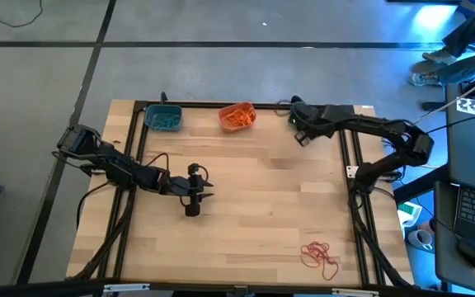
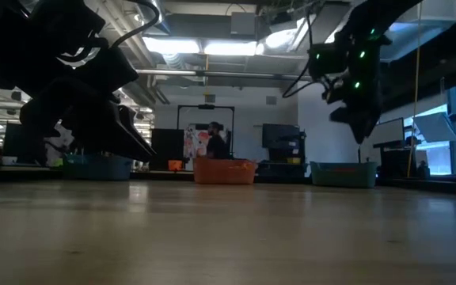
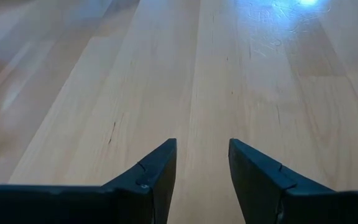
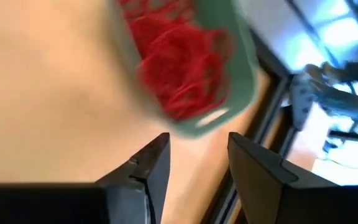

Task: Sort rubber bands into baskets
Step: Put the red rubber band into the green bin

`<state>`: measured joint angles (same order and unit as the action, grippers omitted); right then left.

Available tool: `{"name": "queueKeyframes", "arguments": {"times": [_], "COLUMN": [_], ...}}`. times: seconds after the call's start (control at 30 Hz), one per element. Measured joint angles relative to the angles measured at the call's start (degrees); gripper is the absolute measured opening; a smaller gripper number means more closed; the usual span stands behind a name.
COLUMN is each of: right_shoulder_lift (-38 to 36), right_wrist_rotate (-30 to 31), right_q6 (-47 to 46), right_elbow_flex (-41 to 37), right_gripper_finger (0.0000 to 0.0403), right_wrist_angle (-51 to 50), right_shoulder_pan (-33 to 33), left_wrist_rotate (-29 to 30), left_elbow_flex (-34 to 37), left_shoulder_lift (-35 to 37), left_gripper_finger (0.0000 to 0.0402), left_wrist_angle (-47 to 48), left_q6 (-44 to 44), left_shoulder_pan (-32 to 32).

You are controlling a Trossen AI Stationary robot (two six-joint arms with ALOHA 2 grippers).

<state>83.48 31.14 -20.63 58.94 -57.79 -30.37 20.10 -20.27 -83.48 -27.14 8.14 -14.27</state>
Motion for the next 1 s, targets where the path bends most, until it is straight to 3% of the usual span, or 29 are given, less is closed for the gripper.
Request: {"name": "queueKeyframes", "arguments": {"times": [0.33,0.63,0.8,1.0], "right_shoulder_lift": [-6.36,-6.4,-6.36,-5.86], "right_wrist_rotate": [-15.71,-19.4,-17.99,-27.57], "right_q6": [-11.78,-26.73,-30.96,-43.58], "right_elbow_flex": [0.02,0.02,-1.95,-7.17], "right_gripper_finger": [0.016,0.016,0.016,0.016], "right_wrist_angle": [-9.91,-9.63,-3.55,6.38], "right_shoulder_pan": [22.19,44.47,57.5,71.42], "left_wrist_rotate": [0.0,0.0,0.0,-0.02], "left_elbow_flex": [0.0,0.0,0.0,0.0], "left_shoulder_lift": [0.0,0.0,0.0,0.0], "left_gripper_finger": [0.0143,0.0143,0.0143,0.0143], "left_wrist_angle": [0.0,0.0,0.0,-0.04], "left_q6": [0.37,0.42,0.46,0.71], "left_shoulder_pan": [-0.06,-0.13,-0.13,-0.13]}}
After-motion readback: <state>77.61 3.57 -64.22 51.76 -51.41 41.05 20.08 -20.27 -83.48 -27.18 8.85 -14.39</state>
